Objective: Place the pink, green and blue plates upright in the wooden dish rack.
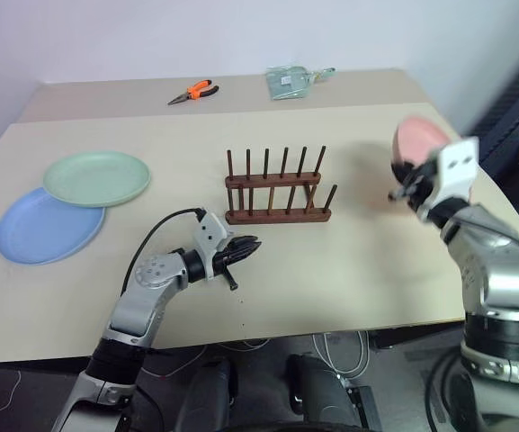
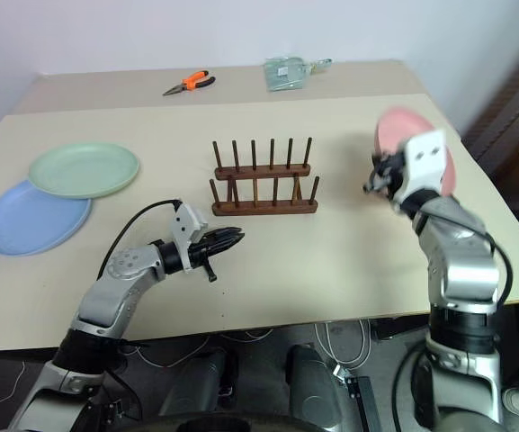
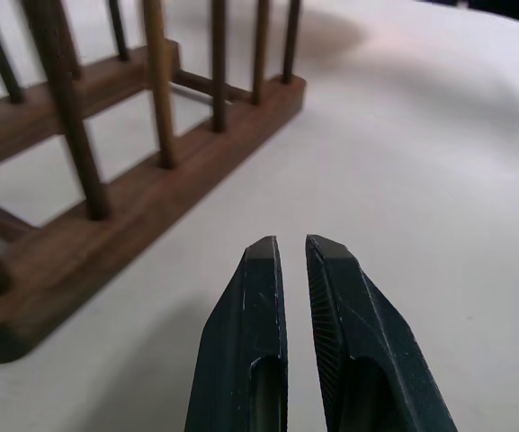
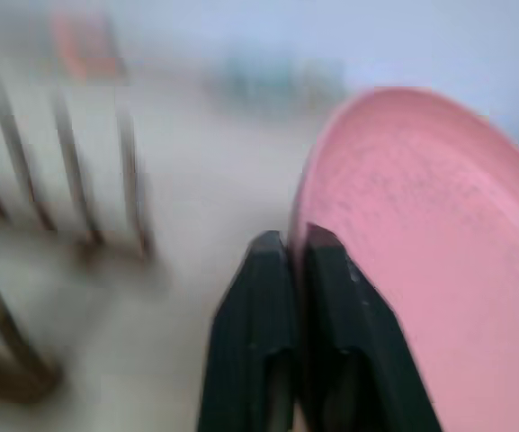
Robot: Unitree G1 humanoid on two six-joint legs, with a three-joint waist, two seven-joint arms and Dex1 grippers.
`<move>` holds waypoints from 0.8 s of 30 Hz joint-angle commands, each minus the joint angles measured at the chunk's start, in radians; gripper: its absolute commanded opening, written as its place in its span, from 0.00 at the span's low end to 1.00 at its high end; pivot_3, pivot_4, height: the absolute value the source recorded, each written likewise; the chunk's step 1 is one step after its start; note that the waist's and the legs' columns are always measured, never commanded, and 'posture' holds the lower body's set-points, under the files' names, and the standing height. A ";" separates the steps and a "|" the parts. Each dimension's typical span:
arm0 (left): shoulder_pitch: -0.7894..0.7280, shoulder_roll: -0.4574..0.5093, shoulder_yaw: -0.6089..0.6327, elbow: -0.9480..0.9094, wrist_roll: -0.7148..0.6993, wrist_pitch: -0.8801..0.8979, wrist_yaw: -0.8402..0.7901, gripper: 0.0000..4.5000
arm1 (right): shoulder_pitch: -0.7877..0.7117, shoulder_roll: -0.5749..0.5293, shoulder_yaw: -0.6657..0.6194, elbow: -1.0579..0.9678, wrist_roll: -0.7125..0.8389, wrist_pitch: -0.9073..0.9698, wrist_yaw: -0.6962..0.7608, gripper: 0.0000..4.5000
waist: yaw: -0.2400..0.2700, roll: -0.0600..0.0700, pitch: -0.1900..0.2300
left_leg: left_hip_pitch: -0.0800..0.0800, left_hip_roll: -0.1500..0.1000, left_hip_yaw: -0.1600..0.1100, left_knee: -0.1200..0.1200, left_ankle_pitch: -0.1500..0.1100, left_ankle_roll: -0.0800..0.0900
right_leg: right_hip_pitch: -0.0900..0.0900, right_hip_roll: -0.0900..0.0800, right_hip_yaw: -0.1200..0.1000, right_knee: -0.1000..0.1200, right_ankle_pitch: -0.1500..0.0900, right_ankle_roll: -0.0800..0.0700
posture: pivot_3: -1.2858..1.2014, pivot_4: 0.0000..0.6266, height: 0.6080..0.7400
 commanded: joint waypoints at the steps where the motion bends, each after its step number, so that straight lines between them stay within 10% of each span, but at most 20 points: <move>1: -0.006 -0.001 0.019 -0.035 -0.014 -0.029 0.009 0.10 | -0.089 0.065 -0.092 -0.172 0.381 0.147 -0.026 0.00 | 0.000 0.000 0.000 | 0.000 0.000 -0.001 0.000 0.000 0.000 | 0.000 0.000 0.000 0.000 0.000 0.001 | 0.52 0.24 0.98; 8: -0.008 -0.014 0.006 -0.036 -0.014 -0.037 0.018 0.10 | -0.148 0.220 -0.071 -0.203 0.822 0.217 -0.282 0.00 | -0.001 0.000 0.000 | -0.001 0.000 -0.002 -0.001 0.000 0.000 | 0.000 -0.002 -0.001 0.000 -0.001 -0.002 | 0.52 0.24 0.98; 24: 0.019 0.006 0.009 -0.064 -0.028 -0.027 0.008 0.10 | -0.157 0.225 -0.040 0.052 1.009 0.151 -0.492 0.00 | -0.003 0.001 0.000 | -0.001 0.000 -0.001 -0.001 0.000 0.000 | -0.001 -0.002 -0.001 0.000 -0.001 -0.003 | 0.52 0.24 0.98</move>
